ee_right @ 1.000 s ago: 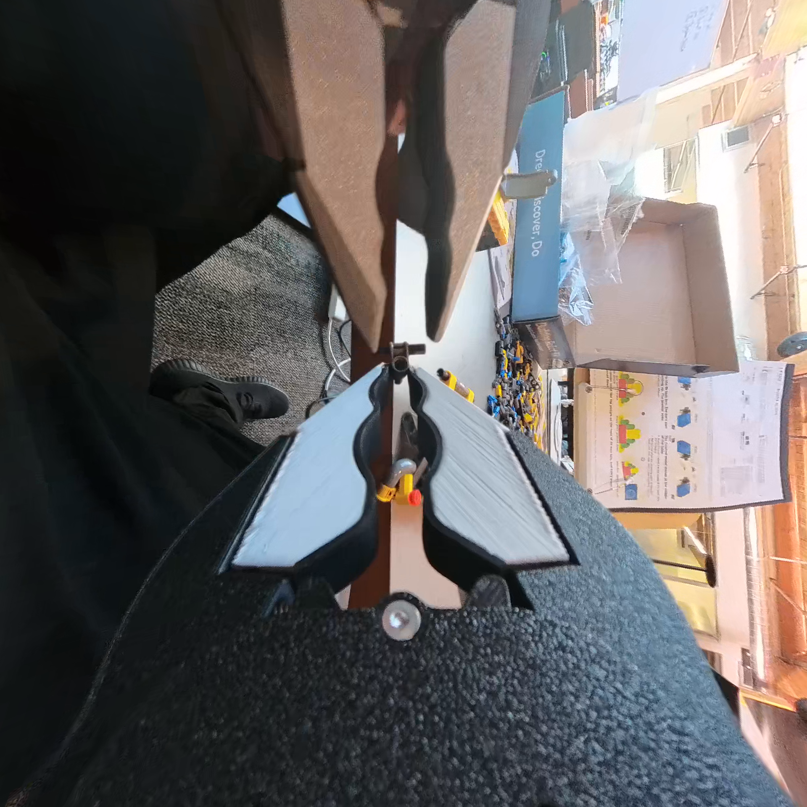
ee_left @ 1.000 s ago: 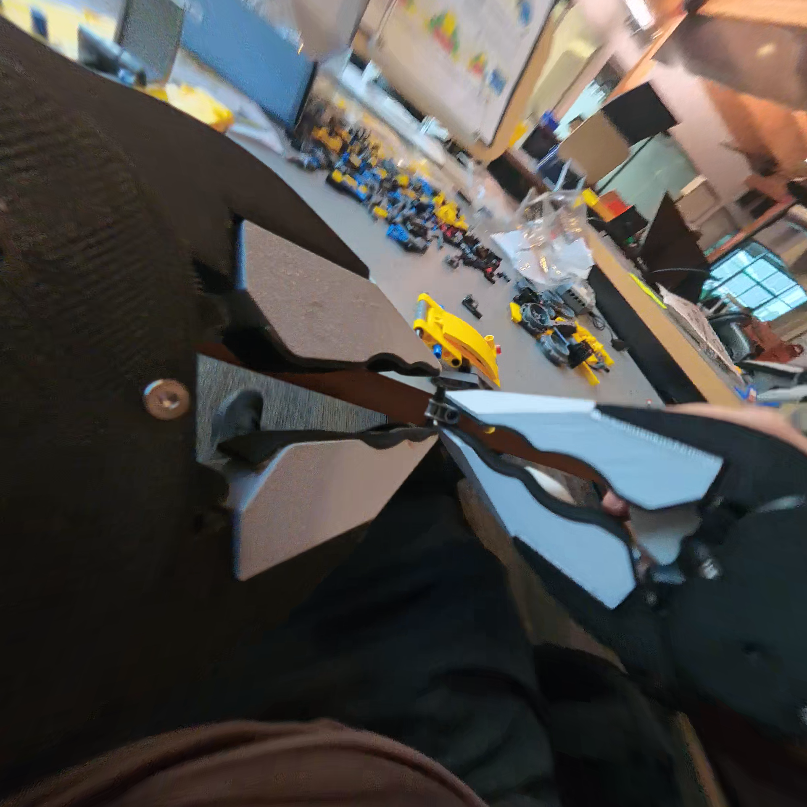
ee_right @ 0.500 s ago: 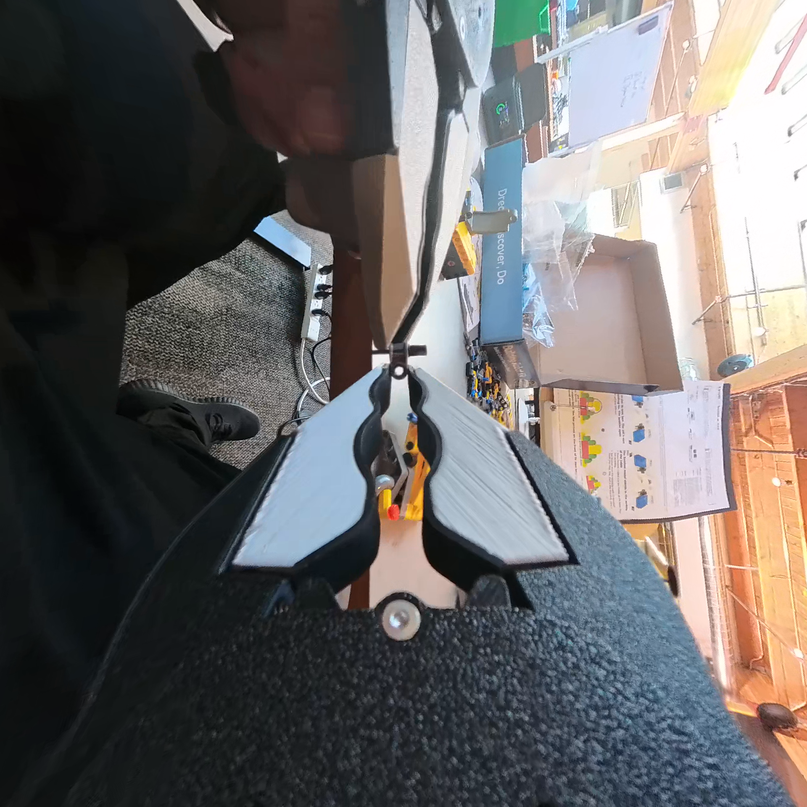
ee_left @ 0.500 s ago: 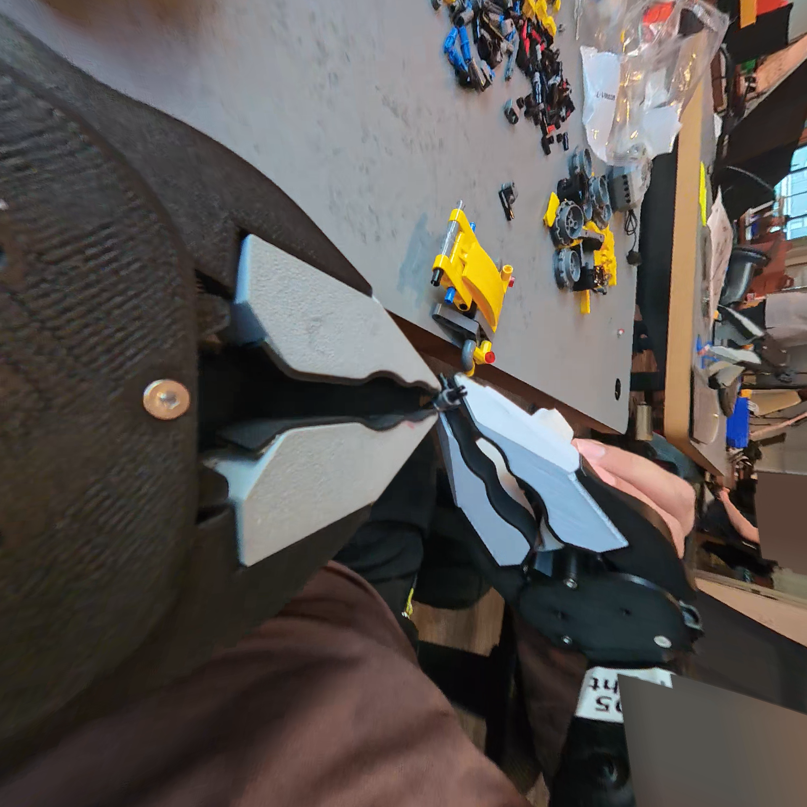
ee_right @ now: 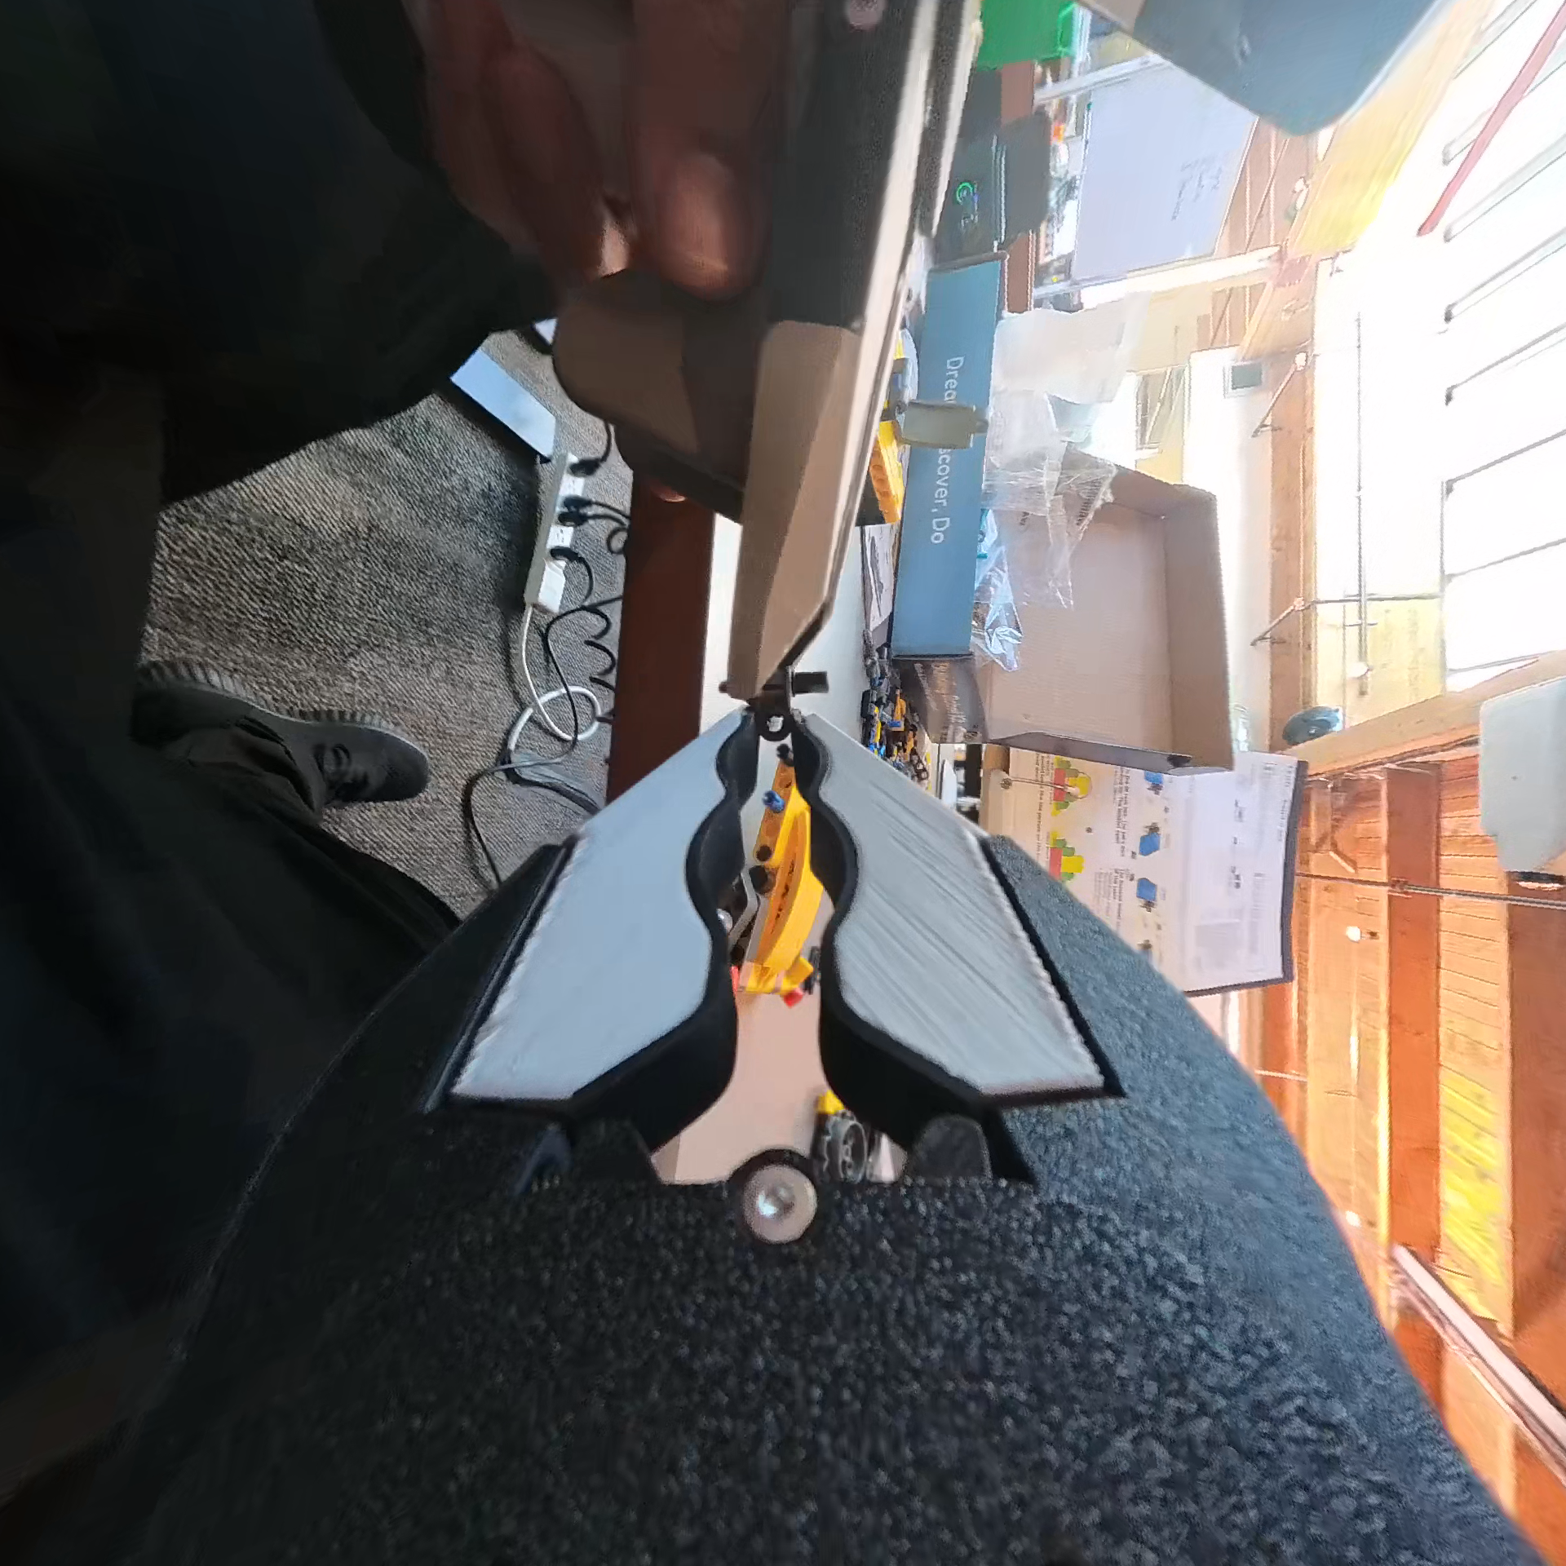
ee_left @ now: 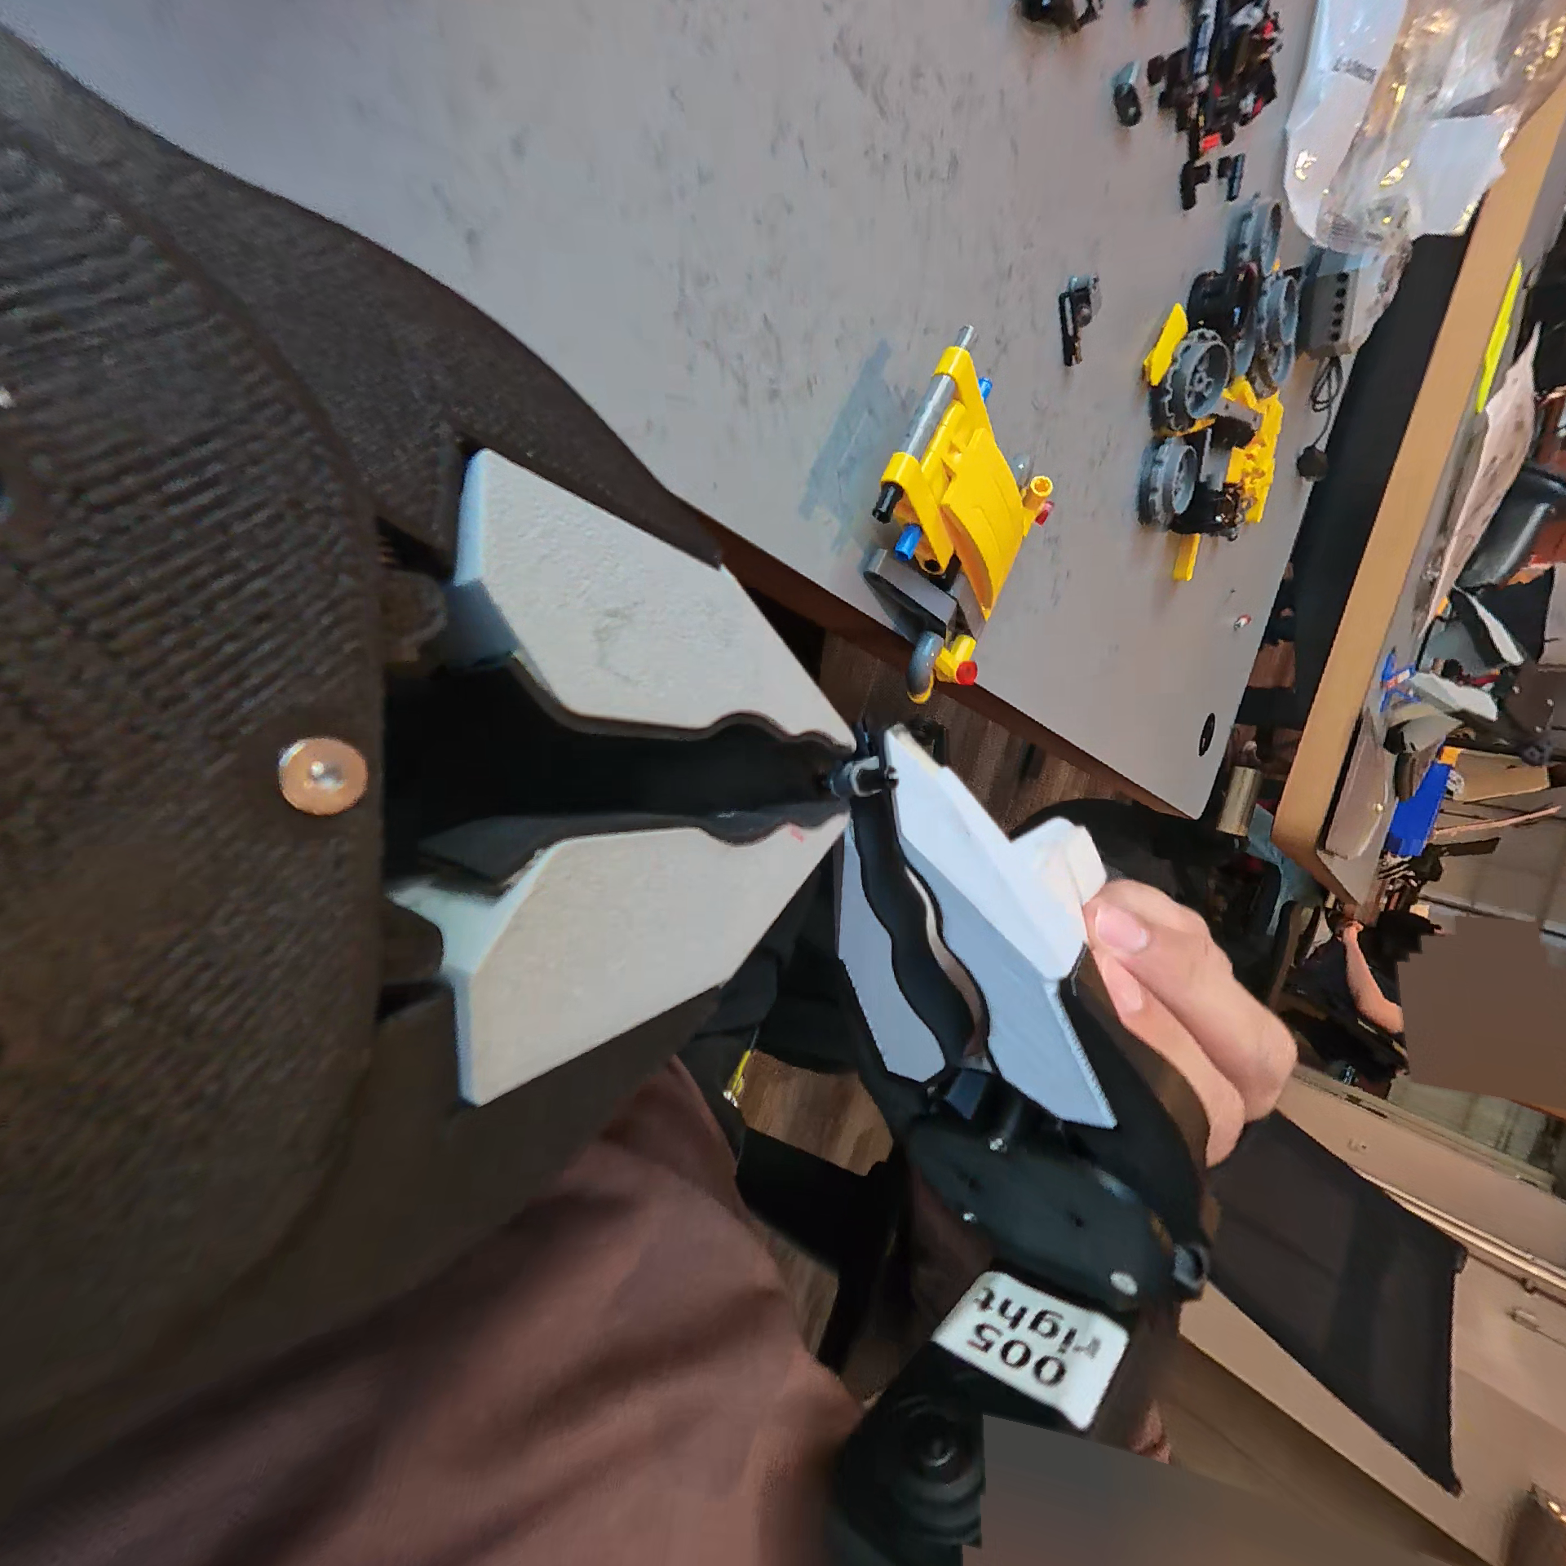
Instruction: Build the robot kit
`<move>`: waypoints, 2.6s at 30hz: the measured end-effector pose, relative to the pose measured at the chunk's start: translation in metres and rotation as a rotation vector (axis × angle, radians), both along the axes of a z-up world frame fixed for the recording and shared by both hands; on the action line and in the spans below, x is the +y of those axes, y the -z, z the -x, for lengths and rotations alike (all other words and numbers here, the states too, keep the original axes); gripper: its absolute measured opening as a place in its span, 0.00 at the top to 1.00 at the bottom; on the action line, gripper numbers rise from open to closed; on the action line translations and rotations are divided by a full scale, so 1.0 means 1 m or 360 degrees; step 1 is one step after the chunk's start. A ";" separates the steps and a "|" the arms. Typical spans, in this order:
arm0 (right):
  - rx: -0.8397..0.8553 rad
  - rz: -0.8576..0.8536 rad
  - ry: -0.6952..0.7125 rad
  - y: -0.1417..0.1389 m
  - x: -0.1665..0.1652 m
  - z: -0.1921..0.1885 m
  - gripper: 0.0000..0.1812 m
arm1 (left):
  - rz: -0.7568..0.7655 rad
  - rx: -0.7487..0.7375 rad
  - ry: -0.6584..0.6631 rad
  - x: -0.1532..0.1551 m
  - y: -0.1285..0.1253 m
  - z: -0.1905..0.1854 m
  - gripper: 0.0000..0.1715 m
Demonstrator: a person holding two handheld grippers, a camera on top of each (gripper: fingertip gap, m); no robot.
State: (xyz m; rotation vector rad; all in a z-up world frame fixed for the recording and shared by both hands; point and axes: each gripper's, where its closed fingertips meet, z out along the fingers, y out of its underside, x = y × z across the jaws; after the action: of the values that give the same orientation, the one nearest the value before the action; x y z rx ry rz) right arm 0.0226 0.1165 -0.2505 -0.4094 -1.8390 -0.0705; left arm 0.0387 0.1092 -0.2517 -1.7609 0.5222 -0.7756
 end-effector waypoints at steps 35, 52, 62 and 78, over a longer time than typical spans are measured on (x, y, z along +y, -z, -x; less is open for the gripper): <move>-0.0192 0.0402 0.0617 0.024 0.066 -0.010 0.82 | 0.0076 -0.0016 -0.0063 0.009 0.010 0.016 0.97; -0.0183 0.0165 0.0546 0.032 0.050 -0.018 0.92 | 0.0059 0.0039 -0.0050 0.006 0.012 0.016 0.97; -0.0059 0.0567 0.0619 0.010 0.054 -0.016 0.63 | 0.0067 0.0050 -0.0035 0.006 0.014 0.013 0.97; -0.0314 0.0280 0.0611 0.038 0.070 -0.012 0.78 | 0.0078 0.0052 -0.0041 0.006 0.015 0.017 0.97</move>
State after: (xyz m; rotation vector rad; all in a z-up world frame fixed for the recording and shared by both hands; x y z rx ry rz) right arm 0.0343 0.1862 -0.2888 -0.9036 -1.9439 -0.2194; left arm 0.0219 0.1157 -0.2670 -1.8247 0.5047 -0.7482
